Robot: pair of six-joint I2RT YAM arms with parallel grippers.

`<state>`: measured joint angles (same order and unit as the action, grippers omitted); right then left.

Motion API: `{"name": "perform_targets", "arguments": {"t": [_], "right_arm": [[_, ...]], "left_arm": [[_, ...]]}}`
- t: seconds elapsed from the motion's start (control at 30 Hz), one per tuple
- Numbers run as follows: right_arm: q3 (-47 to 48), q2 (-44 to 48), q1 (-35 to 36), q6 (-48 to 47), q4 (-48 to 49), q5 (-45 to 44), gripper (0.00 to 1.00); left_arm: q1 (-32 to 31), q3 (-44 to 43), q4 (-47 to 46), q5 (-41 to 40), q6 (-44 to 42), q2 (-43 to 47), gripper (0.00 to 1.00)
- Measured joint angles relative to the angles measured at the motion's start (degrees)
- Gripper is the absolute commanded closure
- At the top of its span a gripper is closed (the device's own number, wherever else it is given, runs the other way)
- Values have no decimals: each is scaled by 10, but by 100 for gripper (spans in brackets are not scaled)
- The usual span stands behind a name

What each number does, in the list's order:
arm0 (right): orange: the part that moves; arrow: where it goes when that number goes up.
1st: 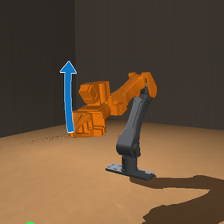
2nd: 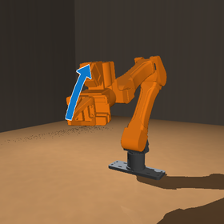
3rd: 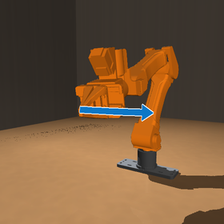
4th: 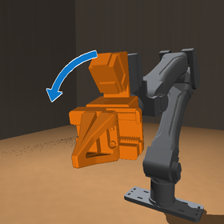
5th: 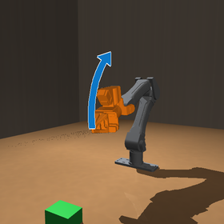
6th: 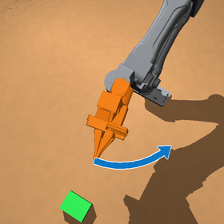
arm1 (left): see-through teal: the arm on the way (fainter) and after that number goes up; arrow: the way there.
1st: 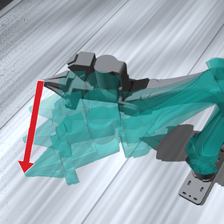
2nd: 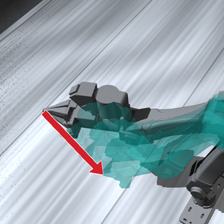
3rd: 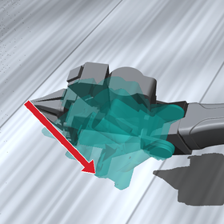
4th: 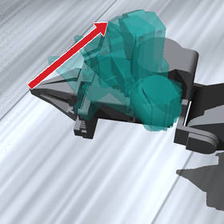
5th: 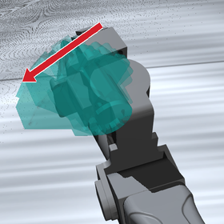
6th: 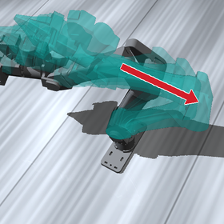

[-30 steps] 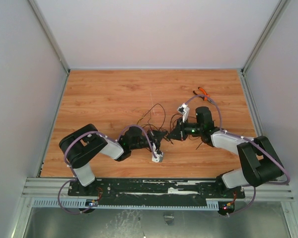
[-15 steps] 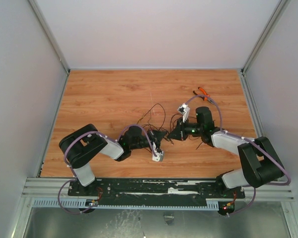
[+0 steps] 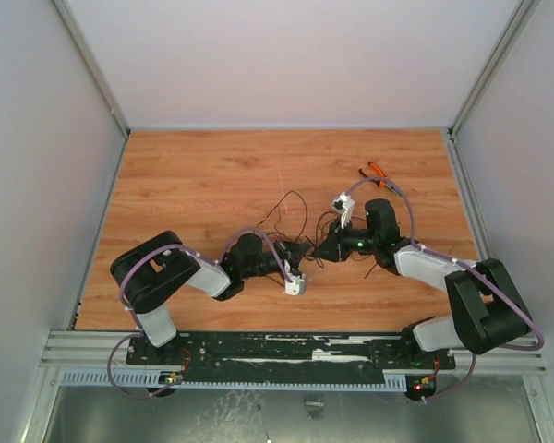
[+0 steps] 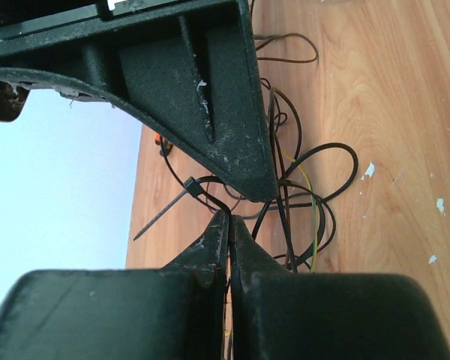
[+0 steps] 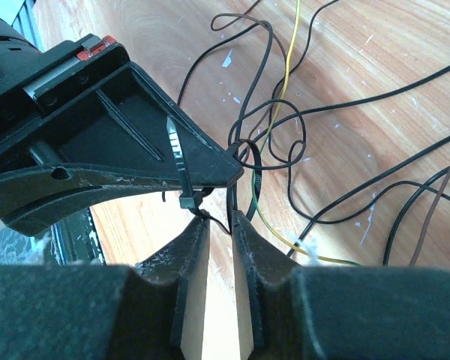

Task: Zip-tie the wires
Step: Tie the cable at the center of the board.

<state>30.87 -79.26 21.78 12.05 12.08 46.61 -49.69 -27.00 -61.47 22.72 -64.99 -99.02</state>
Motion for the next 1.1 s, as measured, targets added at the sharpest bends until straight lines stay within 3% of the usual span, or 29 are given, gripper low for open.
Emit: {"name": "perform_targets", "arguments": {"t": [0.6, 1.1], "right_arm": [[-7, 24, 0, -6, -1, -10, 68], [-12, 44, 0, -6, 2, -23, 64]], "left_arm": [[0, -12, -43, -4, 139, -27, 100], [4, -12, -57, 2, 175, -33, 100]]}}
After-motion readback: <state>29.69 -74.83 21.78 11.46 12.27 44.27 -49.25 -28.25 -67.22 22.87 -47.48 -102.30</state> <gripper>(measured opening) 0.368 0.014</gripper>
